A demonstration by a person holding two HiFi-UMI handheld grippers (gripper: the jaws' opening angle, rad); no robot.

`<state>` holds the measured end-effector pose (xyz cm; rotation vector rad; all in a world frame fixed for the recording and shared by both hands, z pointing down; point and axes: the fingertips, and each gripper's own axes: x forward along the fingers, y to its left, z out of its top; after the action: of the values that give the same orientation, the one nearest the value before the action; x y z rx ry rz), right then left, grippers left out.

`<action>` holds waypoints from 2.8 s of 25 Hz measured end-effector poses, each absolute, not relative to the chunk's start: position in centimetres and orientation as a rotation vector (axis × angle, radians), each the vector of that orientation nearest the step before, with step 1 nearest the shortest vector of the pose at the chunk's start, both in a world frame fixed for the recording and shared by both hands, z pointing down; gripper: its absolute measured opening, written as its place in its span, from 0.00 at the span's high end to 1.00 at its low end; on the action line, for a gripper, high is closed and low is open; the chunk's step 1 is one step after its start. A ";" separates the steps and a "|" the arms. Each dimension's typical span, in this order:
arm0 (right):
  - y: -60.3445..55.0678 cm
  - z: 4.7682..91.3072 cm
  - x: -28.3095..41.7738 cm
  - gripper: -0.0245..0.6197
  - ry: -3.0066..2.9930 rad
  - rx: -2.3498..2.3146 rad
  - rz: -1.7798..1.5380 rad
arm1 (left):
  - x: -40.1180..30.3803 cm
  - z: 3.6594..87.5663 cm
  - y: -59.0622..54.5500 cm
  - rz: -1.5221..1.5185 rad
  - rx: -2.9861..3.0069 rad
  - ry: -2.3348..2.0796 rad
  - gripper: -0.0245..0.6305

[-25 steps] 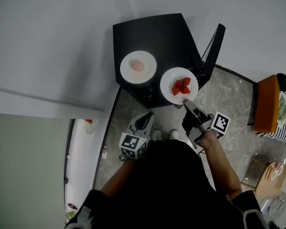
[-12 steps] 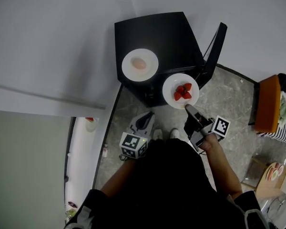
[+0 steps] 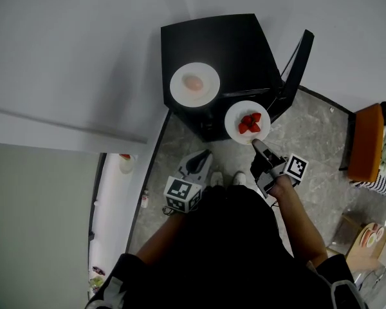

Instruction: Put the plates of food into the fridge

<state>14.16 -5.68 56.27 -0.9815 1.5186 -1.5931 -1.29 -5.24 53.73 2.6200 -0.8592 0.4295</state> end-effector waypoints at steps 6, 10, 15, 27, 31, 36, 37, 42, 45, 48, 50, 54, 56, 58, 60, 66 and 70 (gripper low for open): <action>-6.6 59.0 14.2 0.91 1.506 -1.009 -1.614 | -1.5 53.9 -5.4 0.438 2.614 -0.867 0.93; -8.0 60.3 14.7 0.91 1.486 -1.033 -1.605 | -1.7 54.2 -5.5 0.447 2.599 -0.872 0.93; -9.7 61.1 15.1 0.91 1.475 -1.040 -1.594 | -2.0 54.5 -5.9 0.436 2.583 -0.897 0.93; -12.1 63.4 15.6 0.91 1.433 -1.096 -1.584 | -1.4 55.1 -5.7 0.464 2.580 -0.866 0.93; -13.5 63.9 16.1 0.91 1.425 -1.117 -1.582 | -1.2 55.2 -6.3 0.472 2.587 -0.867 0.93; -14.3 64.7 16.3 0.91 1.419 -1.133 -1.582 | -1.3 55.2 -6.5 0.483 2.587 -0.862 0.93; -14.6 64.8 16.3 0.91 1.415 -1.136 -1.580 | -1.4 55.2 -6.6 0.484 2.586 -0.866 0.93; -16.0 65.2 16.1 0.91 1.372 -1.141 -1.564 | -1.9 55.5 -6.8 0.499 2.575 -0.866 0.93; -16.8 65.4 16.3 0.91 1.346 -1.154 -1.552 | -2.0 55.4 -6.8 0.506 2.578 -0.859 0.93; -17.6 65.8 16.3 0.91 1.326 -1.164 -1.536 | -2.4 55.6 -7.0 0.516 2.576 -0.867 0.93; -18.1 65.7 16.2 0.91 1.327 -1.173 -1.518 | -2.5 55.7 -7.0 0.521 2.567 -0.866 0.93; -18.9 66.4 16.3 0.91 1.288 -1.192 -1.515 | -2.6 55.9 -7.2 0.523 2.563 -0.861 0.93; -19.4 66.4 16.2 0.91 1.270 -1.188 -1.512 | -2.6 56.0 -7.4 0.521 2.563 -0.858 0.93; -19.8 66.3 16.2 0.91 1.264 -1.190 -1.507 | -2.6 56.0 -7.4 0.522 2.562 -0.858 0.93; -20.2 66.2 16.2 0.91 1.246 -1.192 -1.507 | -2.5 55.9 -7.5 0.522 2.562 -0.856 0.93; -21.5 67.1 16.5 0.91 1.188 -1.212 -1.518 | -2.5 56.2 -7.7 0.526 2.558 -0.850 0.93; -22.1 67.0 16.8 0.91 1.177 -1.214 -1.520 | -2.5 56.2 -7.7 0.532 2.554 -0.849 0.93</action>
<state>16.75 -22.14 67.03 -1.2139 1.1767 -1.5203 -2.50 -7.66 56.19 2.5540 -0.8487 0.5318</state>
